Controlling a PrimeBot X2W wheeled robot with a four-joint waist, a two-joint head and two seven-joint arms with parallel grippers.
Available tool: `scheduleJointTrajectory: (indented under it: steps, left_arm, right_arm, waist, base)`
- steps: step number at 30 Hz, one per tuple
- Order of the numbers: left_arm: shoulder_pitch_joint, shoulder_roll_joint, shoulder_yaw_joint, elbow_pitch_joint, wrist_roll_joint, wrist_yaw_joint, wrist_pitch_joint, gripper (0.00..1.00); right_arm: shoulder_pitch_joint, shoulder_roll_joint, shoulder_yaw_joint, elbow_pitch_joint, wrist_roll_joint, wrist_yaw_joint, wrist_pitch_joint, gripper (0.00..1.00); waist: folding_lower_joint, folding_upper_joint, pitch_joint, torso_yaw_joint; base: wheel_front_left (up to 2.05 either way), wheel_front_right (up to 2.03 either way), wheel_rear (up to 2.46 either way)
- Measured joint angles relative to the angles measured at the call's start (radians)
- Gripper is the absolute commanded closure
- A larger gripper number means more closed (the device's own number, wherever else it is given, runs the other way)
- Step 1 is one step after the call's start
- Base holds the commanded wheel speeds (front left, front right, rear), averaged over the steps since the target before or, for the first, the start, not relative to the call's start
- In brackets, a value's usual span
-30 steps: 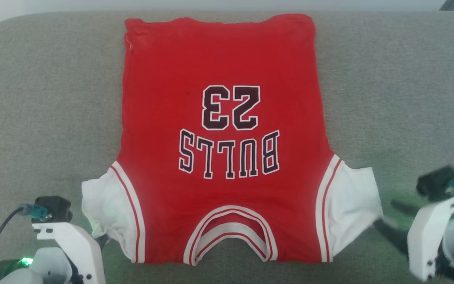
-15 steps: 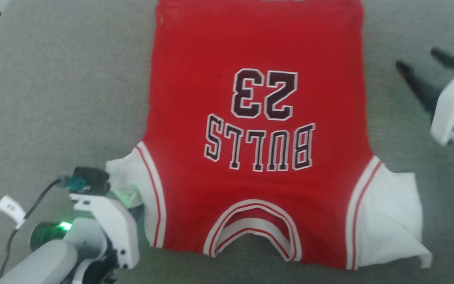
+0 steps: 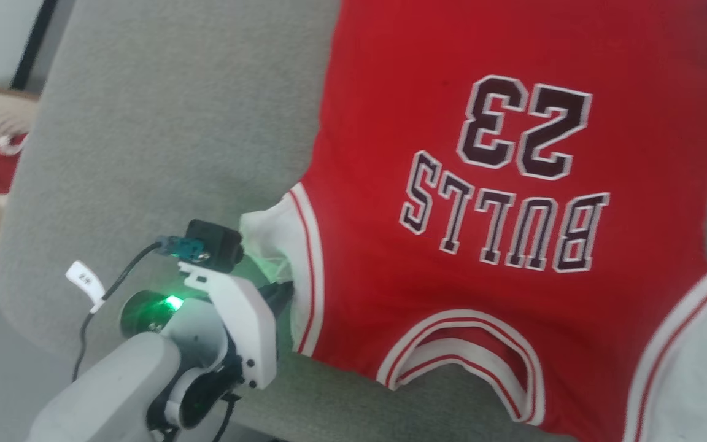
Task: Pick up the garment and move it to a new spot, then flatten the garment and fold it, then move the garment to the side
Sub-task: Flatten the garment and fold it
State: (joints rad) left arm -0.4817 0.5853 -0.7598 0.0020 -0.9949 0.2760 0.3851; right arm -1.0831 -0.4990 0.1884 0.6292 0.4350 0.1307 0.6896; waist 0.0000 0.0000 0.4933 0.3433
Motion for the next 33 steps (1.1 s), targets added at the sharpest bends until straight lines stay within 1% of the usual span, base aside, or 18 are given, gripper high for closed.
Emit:
scheduleJointTrajectory:
  steps: [5, 9, 11, 12, 14, 18, 22, 25, 28, 30, 33]
  left_arm:
    - [-0.034, -0.049, -0.017, 0.037, 0.000, -0.039, -0.012, 1.00]
    - [-0.051, -0.083, -0.024, 0.066, 0.000, -0.066, -0.026, 1.00]
    - [-0.056, -0.094, -0.025, 0.079, -0.003, -0.078, -0.033, 1.00]
    - [-0.056, -0.098, -0.024, 0.084, -0.006, -0.081, -0.037, 1.00]
    - [-0.060, -0.104, -0.023, 0.096, -0.008, -0.089, -0.043, 1.00]
    - [-0.061, -0.108, -0.018, 0.120, -0.012, -0.101, -0.053, 1.00]
    - [-0.061, -0.095, -0.012, 0.141, -0.016, -0.104, -0.061, 1.00]
    - [-0.053, -0.076, -0.003, 0.150, -0.019, -0.104, -0.062, 1.00]
    - [-0.042, -0.051, 0.005, 0.155, -0.022, -0.101, -0.062, 1.00]
    - [-0.029, -0.034, 0.014, 0.155, -0.028, -0.095, -0.062, 1.00]
    - [-0.012, -0.003, 0.023, 0.149, -0.038, -0.078, -0.059, 1.00]
  right_arm:
    - [-0.099, -0.001, -0.035, 0.188, -0.049, 0.000, 0.063, 0.00]
    - [-0.178, -0.001, -0.090, 0.311, -0.096, 0.000, 0.123, 0.00]
    - [-0.208, 0.004, -0.108, 0.353, -0.113, 0.000, 0.155, 0.00]
    - [-0.218, 0.006, -0.110, 0.366, -0.127, 0.000, 0.165, 1.00]
    - [-0.231, 0.009, -0.095, 0.375, -0.170, 0.000, 0.166, 1.00]
    - [-0.237, 0.029, -0.087, 0.384, -0.200, 0.001, 0.141, 1.00]
    - [-0.217, 0.046, -0.002, 0.360, -0.207, 0.000, 0.134, 1.00]
    - [-0.176, 0.053, 0.056, 0.311, -0.152, 0.000, 0.130, 1.00]
    - [-0.116, 0.049, 0.119, 0.236, -0.081, 0.000, 0.128, 1.00]
    - [-0.069, 0.036, 0.163, 0.170, -0.032, 0.000, 0.127, 1.00]
    - [0.010, 0.011, 0.198, 0.069, 0.047, 0.000, 0.130, 1.00]
  waist:
    - [0.0000, 0.0000, 0.035, 0.061]
    - [0.0000, 0.0001, 0.059, 0.101]
    - [0.0000, 0.0001, 0.069, 0.115]
    - [0.0000, 0.0001, 0.072, 0.119]
    - [0.0000, 0.0002, 0.078, 0.122]
    - [0.0000, 0.0001, 0.077, 0.109]
    - [0.0000, 0.0001, 0.058, 0.079]
    - [-0.0001, 0.0001, 0.039, 0.047]
    - [0.0000, 0.0001, 0.013, 0.011]
    - [0.0000, 0.0000, -0.007, -0.015]
    - [0.0000, 0.0000, -0.037, -0.054]
  base:
    - [0.00, 0.00, 0.00]
    - [0.00, 0.00, 0.00]
    - [0.00, 0.00, 0.00]
    - [0.00, 0.00, 0.00]
    - [0.00, 0.00, 0.00]
    - [0.00, 0.00, 0.00]
    - [0.00, 0.00, 0.00]
    - [0.00, 0.00, 0.00]
    - [0.00, 0.00, 0.00]
    - [0.00, 0.00, 0.00]
    - [0.00, 0.00, 0.00]
